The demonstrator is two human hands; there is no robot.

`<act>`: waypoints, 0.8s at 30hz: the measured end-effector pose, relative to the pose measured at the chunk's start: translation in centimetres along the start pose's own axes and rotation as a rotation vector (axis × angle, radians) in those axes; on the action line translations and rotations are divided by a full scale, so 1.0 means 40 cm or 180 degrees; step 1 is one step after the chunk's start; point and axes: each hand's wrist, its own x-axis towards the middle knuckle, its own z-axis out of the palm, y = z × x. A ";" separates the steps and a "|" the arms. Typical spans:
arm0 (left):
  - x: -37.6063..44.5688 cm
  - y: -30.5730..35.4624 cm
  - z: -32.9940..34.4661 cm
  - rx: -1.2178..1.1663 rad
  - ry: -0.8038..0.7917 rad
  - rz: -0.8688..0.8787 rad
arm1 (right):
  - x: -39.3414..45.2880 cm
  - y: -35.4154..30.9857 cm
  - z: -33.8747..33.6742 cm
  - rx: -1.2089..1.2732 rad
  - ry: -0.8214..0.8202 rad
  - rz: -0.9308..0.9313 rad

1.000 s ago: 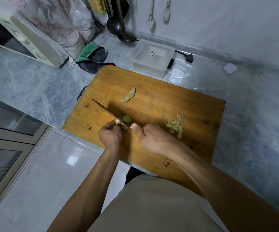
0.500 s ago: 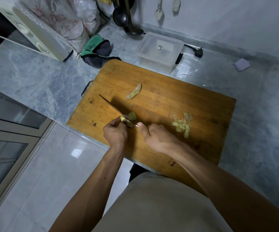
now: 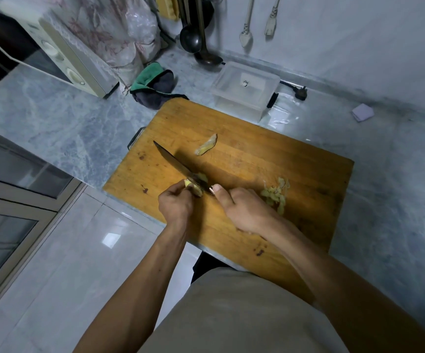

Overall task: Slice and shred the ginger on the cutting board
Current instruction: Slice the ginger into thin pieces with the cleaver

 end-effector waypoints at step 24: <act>-0.008 0.015 0.004 -0.0133 0.0086 -0.0176 | -0.054 -0.027 0.003 -0.0556 0.0158 -0.0185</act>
